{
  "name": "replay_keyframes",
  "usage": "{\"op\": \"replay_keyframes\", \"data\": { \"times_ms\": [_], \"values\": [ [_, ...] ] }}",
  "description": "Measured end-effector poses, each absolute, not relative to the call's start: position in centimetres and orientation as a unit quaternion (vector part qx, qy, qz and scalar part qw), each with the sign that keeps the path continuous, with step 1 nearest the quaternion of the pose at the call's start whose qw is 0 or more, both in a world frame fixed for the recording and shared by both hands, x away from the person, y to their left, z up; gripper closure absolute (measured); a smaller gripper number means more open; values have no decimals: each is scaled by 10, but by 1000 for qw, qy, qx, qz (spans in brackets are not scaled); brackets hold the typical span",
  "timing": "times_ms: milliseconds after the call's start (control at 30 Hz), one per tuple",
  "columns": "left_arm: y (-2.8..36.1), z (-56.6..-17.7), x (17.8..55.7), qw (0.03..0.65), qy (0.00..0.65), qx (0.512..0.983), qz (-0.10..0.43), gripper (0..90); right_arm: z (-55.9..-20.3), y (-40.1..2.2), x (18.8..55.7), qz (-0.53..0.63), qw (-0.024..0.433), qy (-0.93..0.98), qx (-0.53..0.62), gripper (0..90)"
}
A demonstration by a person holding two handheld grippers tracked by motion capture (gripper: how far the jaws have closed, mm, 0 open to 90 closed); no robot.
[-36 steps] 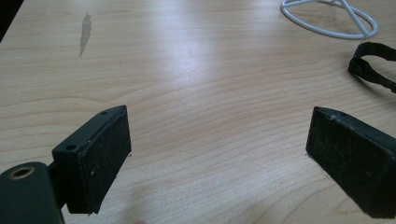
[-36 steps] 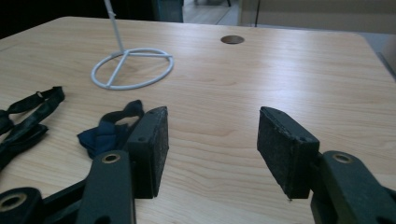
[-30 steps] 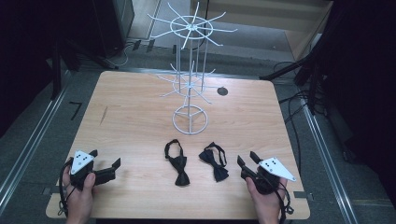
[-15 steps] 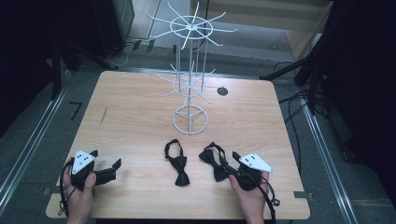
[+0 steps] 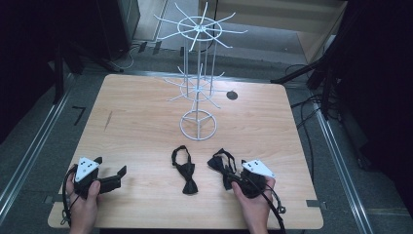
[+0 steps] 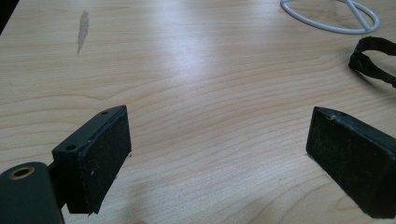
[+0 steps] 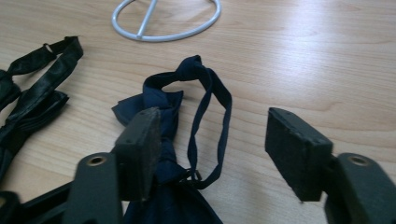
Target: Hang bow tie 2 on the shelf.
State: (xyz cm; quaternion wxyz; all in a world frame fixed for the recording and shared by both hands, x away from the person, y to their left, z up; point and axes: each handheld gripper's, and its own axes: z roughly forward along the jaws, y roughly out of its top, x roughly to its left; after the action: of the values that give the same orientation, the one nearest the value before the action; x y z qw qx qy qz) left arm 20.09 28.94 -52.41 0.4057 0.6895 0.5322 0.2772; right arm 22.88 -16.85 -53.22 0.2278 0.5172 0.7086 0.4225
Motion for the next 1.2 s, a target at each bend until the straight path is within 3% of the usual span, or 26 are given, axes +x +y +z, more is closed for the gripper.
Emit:
{"op": "replay_keyframes", "data": {
  "times_ms": [167,300,400,467,500,533,567,600,667,1200],
  "values": [
    [289,-524,201,405,533,689,278,74,-536,-166,230,411,224,714,520,448],
    [289,-524,201,405,533,689,278,74,-539,-165,234,401,219,715,530,547],
    [289,-524,201,405,533,689,278,74,-541,-164,235,382,240,714,535,607],
    [289,-524,201,405,534,688,278,74,-543,-164,235,367,262,711,539,714],
    [289,-524,201,405,534,688,278,74,-543,-164,235,367,262,711,539,714],
    [289,-524,201,405,533,689,278,74,-543,-165,234,367,264,710,540,791],
    [289,-524,201,405,533,689,278,74,-543,-165,234,367,264,710,540,791],
    [289,-524,201,405,533,688,278,74,-543,-167,234,369,261,708,543,864],
    [289,-524,201,406,533,688,278,74,-542,-169,233,379,260,704,541,900],
    [289,-524,201,404,533,690,278,74,-526,-175,224,416,318,686,505,900]
  ]
}}
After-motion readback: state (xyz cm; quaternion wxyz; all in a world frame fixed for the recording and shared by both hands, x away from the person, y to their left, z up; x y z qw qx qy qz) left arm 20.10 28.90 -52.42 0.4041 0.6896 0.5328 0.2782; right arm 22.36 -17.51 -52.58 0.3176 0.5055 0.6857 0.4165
